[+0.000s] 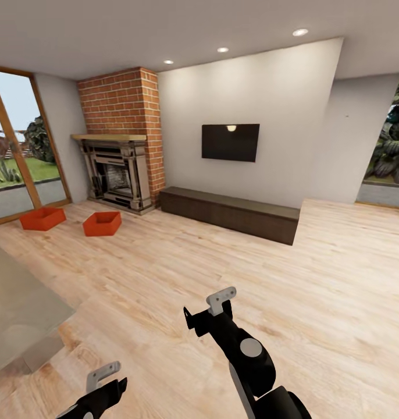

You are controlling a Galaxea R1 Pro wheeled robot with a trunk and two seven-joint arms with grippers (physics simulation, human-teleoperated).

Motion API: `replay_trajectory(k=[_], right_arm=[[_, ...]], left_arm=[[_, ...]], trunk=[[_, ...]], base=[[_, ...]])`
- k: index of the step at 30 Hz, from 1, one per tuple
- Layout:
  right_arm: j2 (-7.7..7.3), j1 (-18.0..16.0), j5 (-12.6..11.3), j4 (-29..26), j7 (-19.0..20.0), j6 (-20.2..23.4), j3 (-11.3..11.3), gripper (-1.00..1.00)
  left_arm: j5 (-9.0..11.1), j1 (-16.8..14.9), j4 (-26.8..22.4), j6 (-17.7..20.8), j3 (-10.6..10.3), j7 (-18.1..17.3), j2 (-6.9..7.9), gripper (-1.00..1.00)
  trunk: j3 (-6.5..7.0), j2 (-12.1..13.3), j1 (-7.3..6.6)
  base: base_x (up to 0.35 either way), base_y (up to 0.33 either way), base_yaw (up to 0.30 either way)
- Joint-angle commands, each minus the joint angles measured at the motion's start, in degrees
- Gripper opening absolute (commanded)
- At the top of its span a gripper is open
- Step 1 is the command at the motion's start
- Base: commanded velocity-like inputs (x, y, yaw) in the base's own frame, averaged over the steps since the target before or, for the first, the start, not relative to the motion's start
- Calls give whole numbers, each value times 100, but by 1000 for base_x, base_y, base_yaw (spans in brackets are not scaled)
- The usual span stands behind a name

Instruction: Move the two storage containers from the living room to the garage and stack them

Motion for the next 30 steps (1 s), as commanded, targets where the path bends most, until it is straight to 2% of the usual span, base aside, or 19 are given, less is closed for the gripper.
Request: replay_trajectory(k=[1, 30], right_arm=[[0, 0, 0, 0, 0, 0, 0, 100], [0, 0, 0, 3, 0, 0, 0, 100]], left_arm=[[0, 0, 0, 0, 0, 0, 0, 100], [0, 0, 0, 0, 0, 0, -7, 100]], trunk=[[0, 0, 0], [0, 0, 0]], base=[[337, -130, 0], [337, -114, 0]])
